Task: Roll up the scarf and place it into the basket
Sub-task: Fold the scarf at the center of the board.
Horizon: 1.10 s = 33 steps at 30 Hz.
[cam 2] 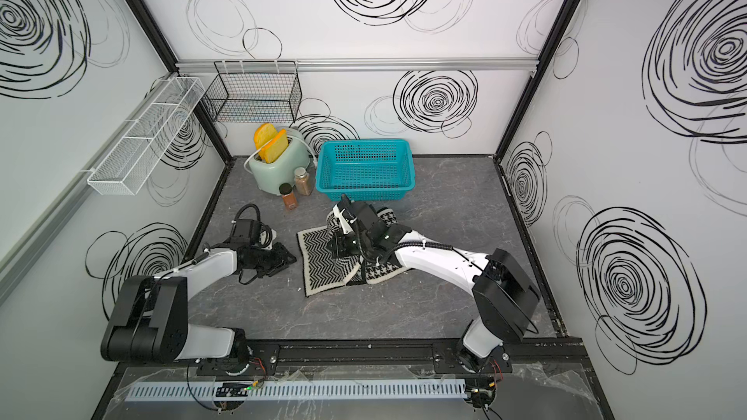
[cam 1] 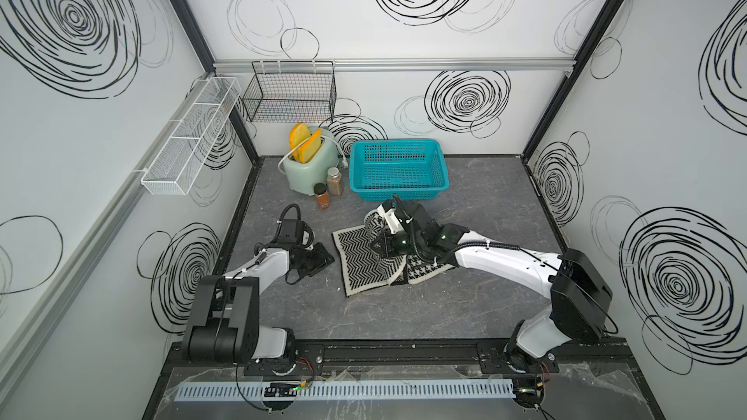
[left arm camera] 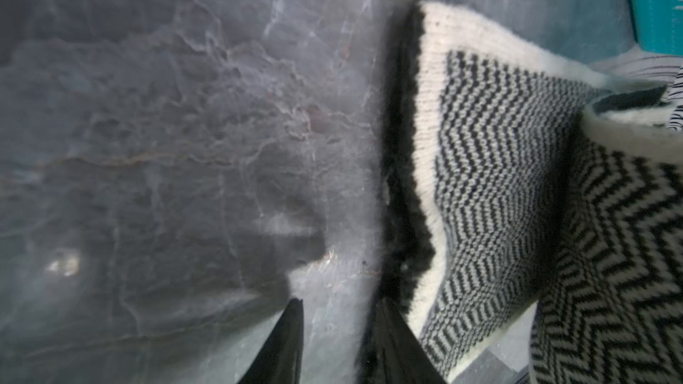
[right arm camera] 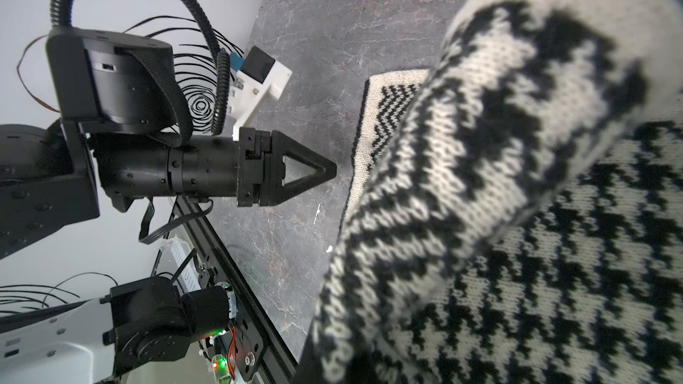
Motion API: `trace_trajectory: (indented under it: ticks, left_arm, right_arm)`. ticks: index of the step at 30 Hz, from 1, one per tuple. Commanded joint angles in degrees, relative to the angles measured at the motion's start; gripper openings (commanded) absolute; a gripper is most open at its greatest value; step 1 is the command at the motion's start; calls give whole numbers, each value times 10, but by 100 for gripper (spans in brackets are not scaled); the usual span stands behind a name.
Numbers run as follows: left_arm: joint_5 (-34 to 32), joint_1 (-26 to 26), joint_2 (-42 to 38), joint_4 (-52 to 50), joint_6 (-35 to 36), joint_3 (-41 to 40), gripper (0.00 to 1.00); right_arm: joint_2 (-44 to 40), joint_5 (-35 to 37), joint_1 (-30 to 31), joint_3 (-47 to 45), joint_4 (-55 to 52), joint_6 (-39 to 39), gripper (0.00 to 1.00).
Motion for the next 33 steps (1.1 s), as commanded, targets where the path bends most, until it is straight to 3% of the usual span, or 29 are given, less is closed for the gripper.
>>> trace_trajectory:
  ticks: [1,8,15,33]
  left_arm:
    - [3,4,-16,-14,13,8,38]
    - [16,5,-13,1,4,-7,38]
    - [15,5,-18,-4,4,-5,38]
    - [2,16,-27,-9,2,-3,38]
  right_arm:
    - [-5,25,1,27,46,20,0]
    - [-46,74,-1,10,69,12,0]
    - [-7,54,3,-7,132,10,0]
    - [57,27,5,-8,96,-8,0]
